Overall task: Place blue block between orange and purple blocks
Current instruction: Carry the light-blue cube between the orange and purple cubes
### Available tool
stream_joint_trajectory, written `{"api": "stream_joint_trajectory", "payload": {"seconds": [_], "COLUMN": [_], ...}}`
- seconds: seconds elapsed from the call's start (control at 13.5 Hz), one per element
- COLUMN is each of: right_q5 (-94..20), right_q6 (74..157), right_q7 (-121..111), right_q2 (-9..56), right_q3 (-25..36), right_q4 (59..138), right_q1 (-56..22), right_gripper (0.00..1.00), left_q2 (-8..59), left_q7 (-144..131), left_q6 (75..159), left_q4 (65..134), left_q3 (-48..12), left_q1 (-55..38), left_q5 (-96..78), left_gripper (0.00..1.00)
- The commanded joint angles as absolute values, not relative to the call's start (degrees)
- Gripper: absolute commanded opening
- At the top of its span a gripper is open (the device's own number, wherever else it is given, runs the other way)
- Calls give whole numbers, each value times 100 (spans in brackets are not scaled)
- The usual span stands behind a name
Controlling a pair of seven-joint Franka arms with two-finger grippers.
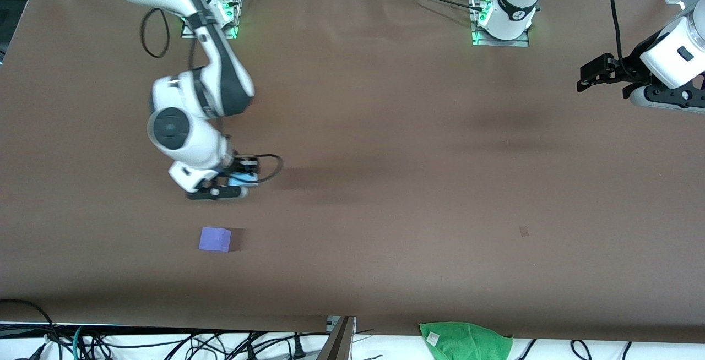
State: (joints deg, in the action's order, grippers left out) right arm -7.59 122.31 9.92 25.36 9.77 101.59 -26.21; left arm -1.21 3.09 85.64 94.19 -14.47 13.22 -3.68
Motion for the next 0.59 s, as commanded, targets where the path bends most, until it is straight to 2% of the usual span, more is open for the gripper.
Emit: {"api": "stream_joint_trajectory", "payload": {"seconds": [0.0,0.15,0.22,0.37,0.52], "right_q5": [-879,-896,-905,-1176,-1362], "right_q6": [13258,14042,14236,14300,14387], "right_q7": [765,764,808,844,844], "right_q2": [1943,1986,2030,2214,2302], "right_q3": [1124,1134,1134,1134,1134], "right_q4": [11659,12171,12251,12243,12243], "right_q1": [-2566,-2566,-2558,-2540,-2540], "right_gripper": [35,35,35,35,35], "left_q2": [-299,-290,-273,-272,-272], "left_q7": [396,229,81,-44,-18], "left_q6": [8622,8578,8526,8482,8490], "left_q4": [9554,9501,9484,9483,9483], "left_q3": [-1354,-1266,-1022,-206,-176], "left_q1": [1249,1073,724,-50,-62], "left_q5": [-404,-404,-404,-387,-378], "left_gripper": [100,100,100,100,100]}}
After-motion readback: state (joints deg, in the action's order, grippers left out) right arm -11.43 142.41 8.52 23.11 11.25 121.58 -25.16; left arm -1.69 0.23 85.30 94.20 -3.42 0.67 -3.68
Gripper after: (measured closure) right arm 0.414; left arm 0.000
